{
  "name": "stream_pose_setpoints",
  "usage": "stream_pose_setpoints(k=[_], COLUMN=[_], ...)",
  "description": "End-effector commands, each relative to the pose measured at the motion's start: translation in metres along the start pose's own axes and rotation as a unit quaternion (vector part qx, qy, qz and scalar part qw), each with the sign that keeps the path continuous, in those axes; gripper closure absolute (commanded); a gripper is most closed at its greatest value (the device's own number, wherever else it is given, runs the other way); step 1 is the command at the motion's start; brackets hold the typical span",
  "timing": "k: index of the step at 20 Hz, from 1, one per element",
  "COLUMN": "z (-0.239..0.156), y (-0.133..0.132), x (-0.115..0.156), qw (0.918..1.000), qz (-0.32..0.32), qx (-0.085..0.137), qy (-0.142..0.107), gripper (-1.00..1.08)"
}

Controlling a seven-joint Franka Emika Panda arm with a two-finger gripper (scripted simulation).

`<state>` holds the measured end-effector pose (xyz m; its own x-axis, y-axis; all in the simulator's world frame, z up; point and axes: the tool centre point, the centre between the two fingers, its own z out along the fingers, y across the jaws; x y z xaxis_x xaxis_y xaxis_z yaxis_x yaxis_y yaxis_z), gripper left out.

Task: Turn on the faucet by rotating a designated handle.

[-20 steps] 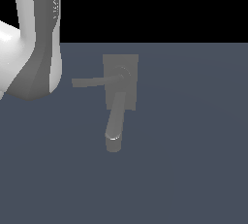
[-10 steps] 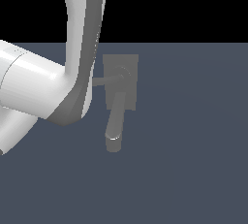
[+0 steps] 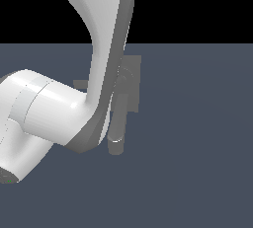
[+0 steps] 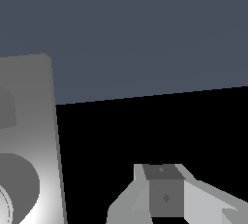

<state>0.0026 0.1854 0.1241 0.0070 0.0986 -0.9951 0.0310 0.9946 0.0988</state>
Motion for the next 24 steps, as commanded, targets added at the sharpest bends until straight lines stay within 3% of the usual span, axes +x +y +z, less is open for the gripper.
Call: stream_pose_setpoints(k=[1,6,16,24], z=[-0.003,-0.006,0.008,0.009], y=[-0.009,-0.009,-0.032,-0.021], x=[0.011,0.018,0.004,0.001], qw=[0.9999,0.9998,0.9996,0.9998], qz=[-0.007,-0.009,-0.015,-0.018], qx=[0.007,0.008,0.023,0.005], qy=[0.011,0.018,0.002,0.005], gripper=[1.08,1.08,1.08,1.08])
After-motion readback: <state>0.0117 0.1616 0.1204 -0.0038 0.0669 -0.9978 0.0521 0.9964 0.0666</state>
